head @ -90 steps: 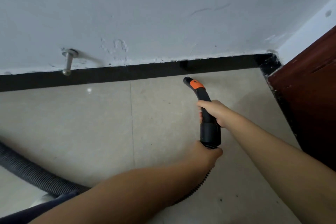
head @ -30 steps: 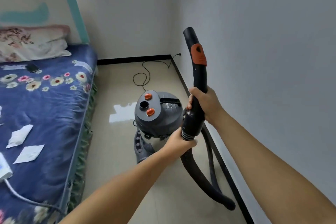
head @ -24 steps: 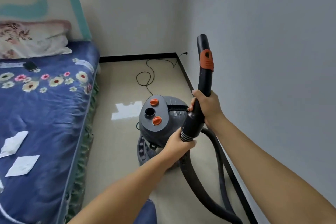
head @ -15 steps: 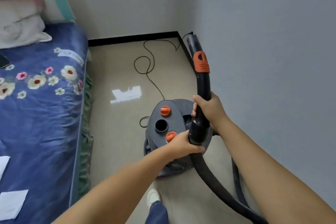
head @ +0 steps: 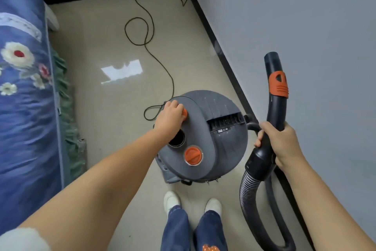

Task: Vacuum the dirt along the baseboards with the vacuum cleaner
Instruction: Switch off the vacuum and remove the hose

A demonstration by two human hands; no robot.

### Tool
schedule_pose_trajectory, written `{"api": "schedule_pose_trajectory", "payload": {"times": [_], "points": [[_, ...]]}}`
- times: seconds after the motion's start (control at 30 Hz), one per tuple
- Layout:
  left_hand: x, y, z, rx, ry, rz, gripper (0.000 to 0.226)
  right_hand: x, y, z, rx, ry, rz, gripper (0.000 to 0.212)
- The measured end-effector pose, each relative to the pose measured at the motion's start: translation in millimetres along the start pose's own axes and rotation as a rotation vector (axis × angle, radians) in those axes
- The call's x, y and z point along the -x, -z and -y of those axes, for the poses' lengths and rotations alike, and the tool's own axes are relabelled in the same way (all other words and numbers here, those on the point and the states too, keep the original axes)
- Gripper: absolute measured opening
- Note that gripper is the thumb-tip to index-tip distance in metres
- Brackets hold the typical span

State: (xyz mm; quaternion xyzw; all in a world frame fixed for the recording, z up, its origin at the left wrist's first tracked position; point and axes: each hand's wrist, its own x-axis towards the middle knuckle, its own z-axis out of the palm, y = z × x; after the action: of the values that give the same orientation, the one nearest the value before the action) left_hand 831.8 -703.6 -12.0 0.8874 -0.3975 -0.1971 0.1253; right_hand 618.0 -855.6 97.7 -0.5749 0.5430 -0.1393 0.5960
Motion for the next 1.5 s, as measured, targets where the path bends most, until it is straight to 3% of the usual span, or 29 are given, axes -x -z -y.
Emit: {"api": "schedule_pose_trajectory", "payload": {"times": [0.13,0.4,0.53,0.6,0.63,0.7,0.77,0.8,0.87,1.0,1.17,1.27,1.43,1.5], "points": [[-5,-1,3,-0.036,-0.01,0.02,0.016,-2,2,-5,-0.015,-0.001,-0.011,0.012],[-11,3,-11,0.094,0.246,0.013,0.012,-6,11,10,-0.032,-0.003,0.018,0.012],[19,-2,-33,0.136,0.29,0.032,0.033,2,13,23,-0.079,0.0,0.009,0.012],[55,-16,-54,0.218,0.162,-0.045,0.046,8,14,35,-0.102,0.029,0.014,0.012],[75,-22,-67,0.324,0.08,-0.022,0.049,12,14,43,-0.117,0.042,0.021,0.012],[110,-30,-98,0.604,-0.002,0.217,0.053,20,12,59,-0.15,0.067,0.031,0.013],[139,-36,-131,0.862,-0.007,0.471,0.061,30,8,76,-0.201,0.095,0.041,0.013],[148,-40,-144,0.957,0.027,0.497,0.065,35,6,85,-0.23,0.106,0.052,0.014],[159,-46,-161,1.055,0.151,0.382,0.066,48,4,102,-0.32,0.098,0.089,0.015],[169,-40,-163,1.056,0.302,-0.027,0.05,77,15,133,-0.613,0.022,0.202,0.015],[211,-38,-135,0.944,0.396,-0.183,0.048,98,40,140,-0.755,-0.053,0.178,0.016],[231,-22,-106,0.731,0.404,-0.208,0.041,96,58,114,-0.808,-0.205,0.101,0.022],[233,43,-74,0.141,0.17,-0.065,0.039,87,93,62,-0.85,-0.486,0.024,0.035],[227,66,-69,-0.09,0.071,-0.034,0.04,85,103,42,-0.625,-0.522,0.083,0.026]]}}
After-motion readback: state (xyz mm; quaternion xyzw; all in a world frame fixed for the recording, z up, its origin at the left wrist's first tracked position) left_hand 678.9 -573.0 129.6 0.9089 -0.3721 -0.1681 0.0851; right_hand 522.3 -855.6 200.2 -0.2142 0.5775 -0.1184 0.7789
